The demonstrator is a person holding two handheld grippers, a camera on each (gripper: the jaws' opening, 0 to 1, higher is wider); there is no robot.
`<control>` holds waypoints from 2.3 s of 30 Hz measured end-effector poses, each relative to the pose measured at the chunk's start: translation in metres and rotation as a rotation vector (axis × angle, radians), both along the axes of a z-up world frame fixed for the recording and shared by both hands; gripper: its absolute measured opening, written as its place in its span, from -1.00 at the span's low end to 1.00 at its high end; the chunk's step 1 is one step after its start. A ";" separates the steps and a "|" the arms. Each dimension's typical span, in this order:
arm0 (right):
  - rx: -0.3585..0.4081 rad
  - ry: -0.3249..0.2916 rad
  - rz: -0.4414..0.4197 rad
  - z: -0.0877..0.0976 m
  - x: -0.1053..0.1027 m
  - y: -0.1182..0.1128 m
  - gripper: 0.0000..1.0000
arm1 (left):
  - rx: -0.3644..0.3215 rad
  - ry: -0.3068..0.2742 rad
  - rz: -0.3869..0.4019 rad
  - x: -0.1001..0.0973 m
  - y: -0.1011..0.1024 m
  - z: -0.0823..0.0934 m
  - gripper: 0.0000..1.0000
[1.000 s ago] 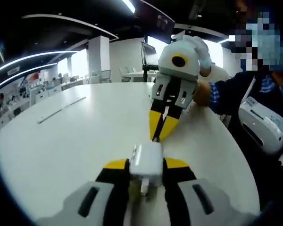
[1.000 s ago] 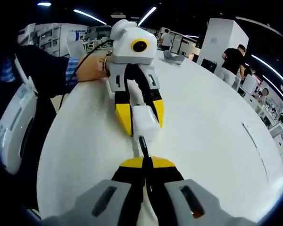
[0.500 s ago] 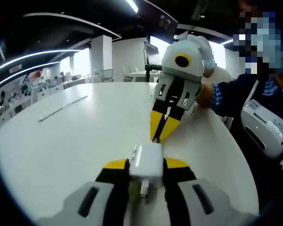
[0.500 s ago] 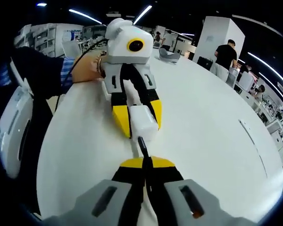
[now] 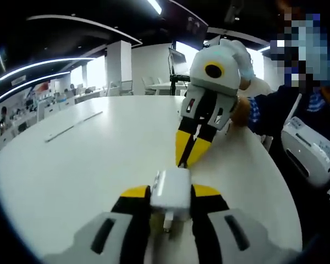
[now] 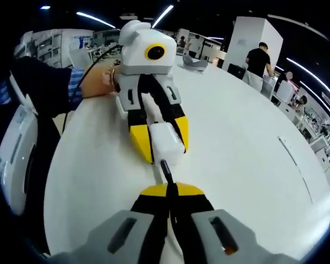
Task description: Plug the desk Type‑C cable into the charger adapter.
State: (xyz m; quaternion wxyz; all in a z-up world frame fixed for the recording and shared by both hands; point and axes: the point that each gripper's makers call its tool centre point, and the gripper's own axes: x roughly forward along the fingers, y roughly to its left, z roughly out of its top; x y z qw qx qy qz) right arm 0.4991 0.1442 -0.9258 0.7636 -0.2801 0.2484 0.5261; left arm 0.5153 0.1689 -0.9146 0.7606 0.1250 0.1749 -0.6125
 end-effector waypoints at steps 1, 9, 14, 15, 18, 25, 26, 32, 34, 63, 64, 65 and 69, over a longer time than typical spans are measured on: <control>-0.001 0.000 0.000 0.000 0.000 0.000 -0.98 | 0.000 -0.001 -0.001 0.000 0.000 0.000 -0.47; -0.008 0.005 0.001 -0.004 -0.001 0.000 -0.98 | -0.004 -0.002 -0.012 -0.001 0.000 0.000 -0.46; -0.005 0.006 0.009 -0.005 -0.001 0.001 -0.97 | -0.009 -0.005 -0.021 -0.001 -0.001 0.000 -0.45; -0.006 0.004 0.011 -0.005 -0.001 0.001 -0.97 | -0.011 -0.005 -0.022 -0.001 -0.001 0.000 -0.45; -0.008 -0.003 0.016 -0.005 -0.002 0.003 -0.97 | -0.010 -0.013 -0.032 -0.002 0.000 -0.001 -0.45; 0.006 -0.014 0.037 -0.004 -0.005 0.009 -0.96 | 0.020 -0.043 -0.050 -0.005 0.004 -0.002 -0.43; 0.012 -0.011 0.041 -0.004 -0.006 0.011 -0.96 | 0.027 -0.047 -0.054 -0.006 0.005 -0.003 -0.43; 0.011 -0.044 0.066 -0.003 -0.008 0.015 -0.95 | 0.052 -0.072 -0.066 -0.008 0.007 -0.004 -0.43; 0.014 -0.056 0.078 -0.002 -0.007 0.015 -0.94 | 0.046 -0.065 -0.066 -0.007 0.006 -0.004 -0.43; 0.191 -0.202 -0.011 0.091 0.026 -0.080 -0.56 | 0.062 -0.084 -0.082 -0.005 0.016 -0.006 -0.43; 0.177 -0.210 -0.029 0.089 0.026 -0.091 -0.56 | 0.065 -0.086 -0.084 -0.004 0.017 -0.006 -0.43; 0.167 -0.210 -0.045 0.087 0.026 -0.100 -0.56 | 0.066 -0.085 -0.084 -0.004 0.018 -0.006 -0.43; 0.127 -0.178 -0.092 0.070 0.023 -0.132 -0.56 | 0.073 -0.079 -0.080 -0.003 0.022 -0.007 -0.43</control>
